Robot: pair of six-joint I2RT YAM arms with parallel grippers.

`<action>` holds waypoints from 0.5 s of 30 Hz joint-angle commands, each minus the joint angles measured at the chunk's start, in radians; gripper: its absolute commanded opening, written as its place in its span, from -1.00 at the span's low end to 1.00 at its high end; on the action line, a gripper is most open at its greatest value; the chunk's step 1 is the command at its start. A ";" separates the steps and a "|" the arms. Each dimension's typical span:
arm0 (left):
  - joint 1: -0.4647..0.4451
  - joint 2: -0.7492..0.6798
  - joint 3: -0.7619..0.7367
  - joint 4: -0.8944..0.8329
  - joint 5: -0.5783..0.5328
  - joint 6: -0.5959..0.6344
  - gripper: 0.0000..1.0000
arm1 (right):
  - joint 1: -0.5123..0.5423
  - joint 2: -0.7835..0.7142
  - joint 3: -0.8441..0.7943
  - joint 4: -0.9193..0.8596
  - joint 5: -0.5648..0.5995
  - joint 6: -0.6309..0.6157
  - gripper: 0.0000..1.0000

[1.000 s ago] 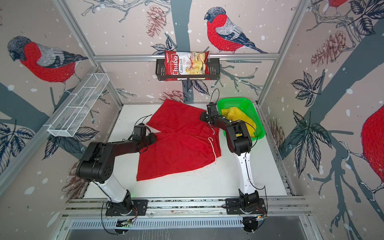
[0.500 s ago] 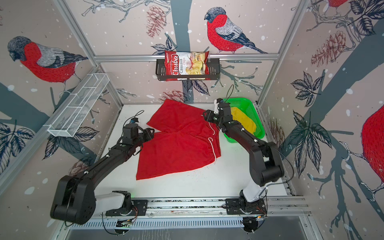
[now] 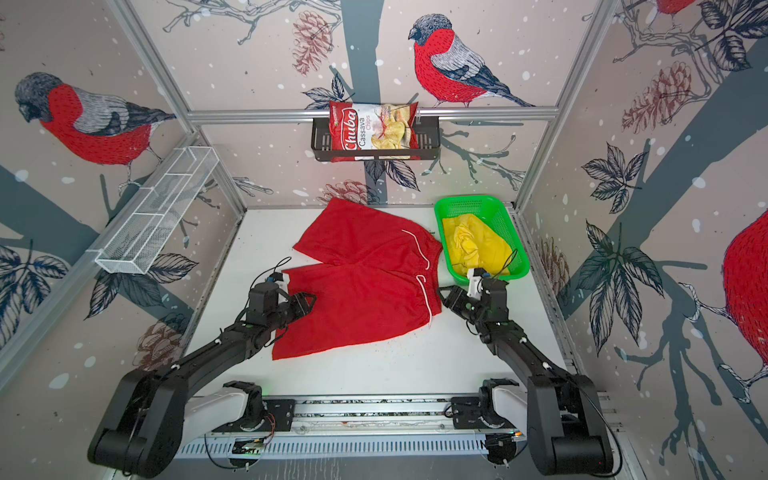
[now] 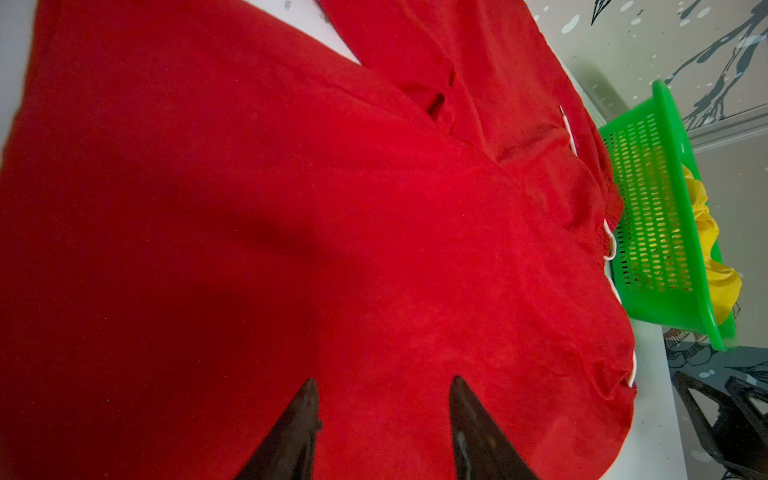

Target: Fold and stack the shorts

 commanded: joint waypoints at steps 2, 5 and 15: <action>-0.001 0.001 -0.014 0.076 0.000 -0.019 0.01 | -0.010 0.017 -0.086 0.190 -0.051 0.098 0.17; -0.001 0.013 -0.016 0.078 0.005 -0.018 0.01 | -0.007 0.040 -0.138 0.256 -0.043 0.131 0.16; -0.001 0.023 -0.032 0.095 0.004 -0.027 0.01 | 0.011 0.172 -0.168 0.380 -0.055 0.124 0.16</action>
